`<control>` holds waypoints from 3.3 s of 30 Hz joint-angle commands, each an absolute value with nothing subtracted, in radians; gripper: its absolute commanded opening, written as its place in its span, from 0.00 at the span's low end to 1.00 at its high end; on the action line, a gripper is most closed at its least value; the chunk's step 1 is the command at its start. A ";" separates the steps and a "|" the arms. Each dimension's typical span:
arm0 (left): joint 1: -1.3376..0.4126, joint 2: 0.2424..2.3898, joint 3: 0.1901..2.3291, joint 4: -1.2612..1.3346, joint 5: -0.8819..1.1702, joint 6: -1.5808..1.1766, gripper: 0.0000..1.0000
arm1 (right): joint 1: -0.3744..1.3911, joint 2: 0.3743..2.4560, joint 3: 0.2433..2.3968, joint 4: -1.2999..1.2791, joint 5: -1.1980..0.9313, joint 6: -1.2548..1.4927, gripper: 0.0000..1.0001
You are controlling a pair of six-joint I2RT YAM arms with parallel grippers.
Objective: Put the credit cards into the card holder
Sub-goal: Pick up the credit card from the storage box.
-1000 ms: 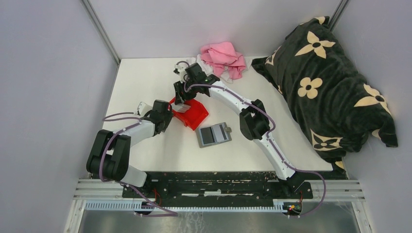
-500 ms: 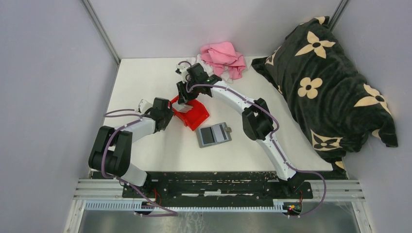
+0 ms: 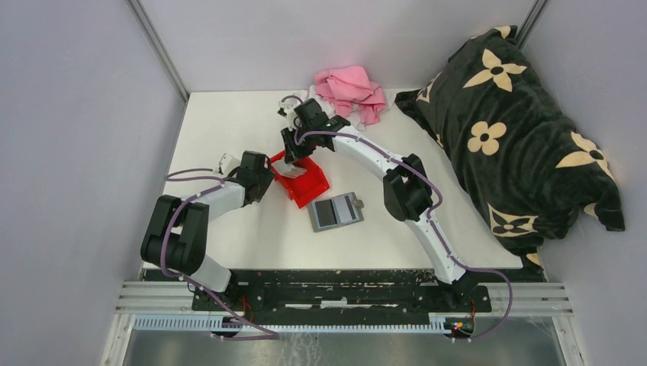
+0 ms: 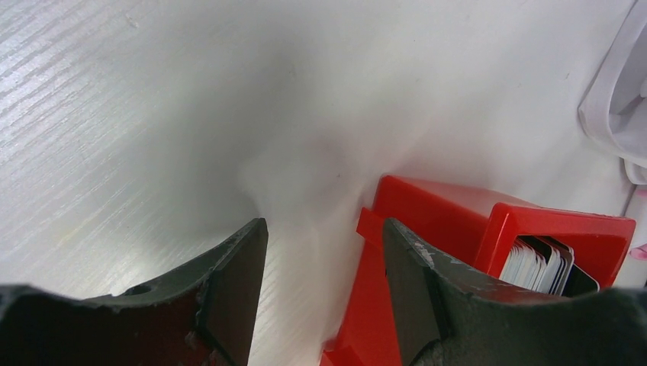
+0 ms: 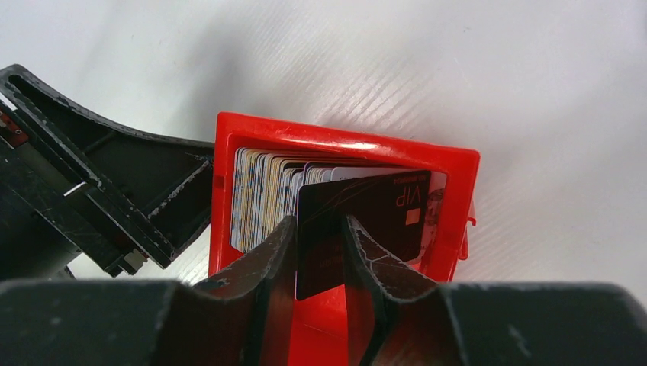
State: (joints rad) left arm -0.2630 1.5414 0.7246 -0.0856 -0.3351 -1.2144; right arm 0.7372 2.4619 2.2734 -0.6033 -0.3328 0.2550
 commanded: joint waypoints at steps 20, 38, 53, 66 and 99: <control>-0.265 1.441 0.713 -0.014 -0.330 -1.184 0.65 | 0.772 2.286 2.233 -0.697 -0.164 0.205 0.16; -0.303 1.137 0.695 -0.078 -0.387 -0.973 0.64 | 0.772 2.016 2.043 -0.712 -0.061 0.196 0.01; -0.350 0.969 0.517 0.273 0.350 -0.784 0.62 | 0.686 1.502 1.497 -0.725 -0.412 0.336 0.01; -0.519 1.100 0.542 0.326 0.664 -0.765 0.62 | 0.599 1.335 1.195 -0.618 -0.728 0.450 0.01; -0.548 1.308 0.521 0.586 0.953 -0.920 0.24 | 0.510 1.543 1.107 -0.325 -0.986 0.629 0.01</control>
State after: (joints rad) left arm -0.5453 1.2732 0.5152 0.4618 0.8749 -0.8455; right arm 0.5201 1.5185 1.0897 -0.4168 -0.9463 0.5972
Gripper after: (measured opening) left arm 0.333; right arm 0.015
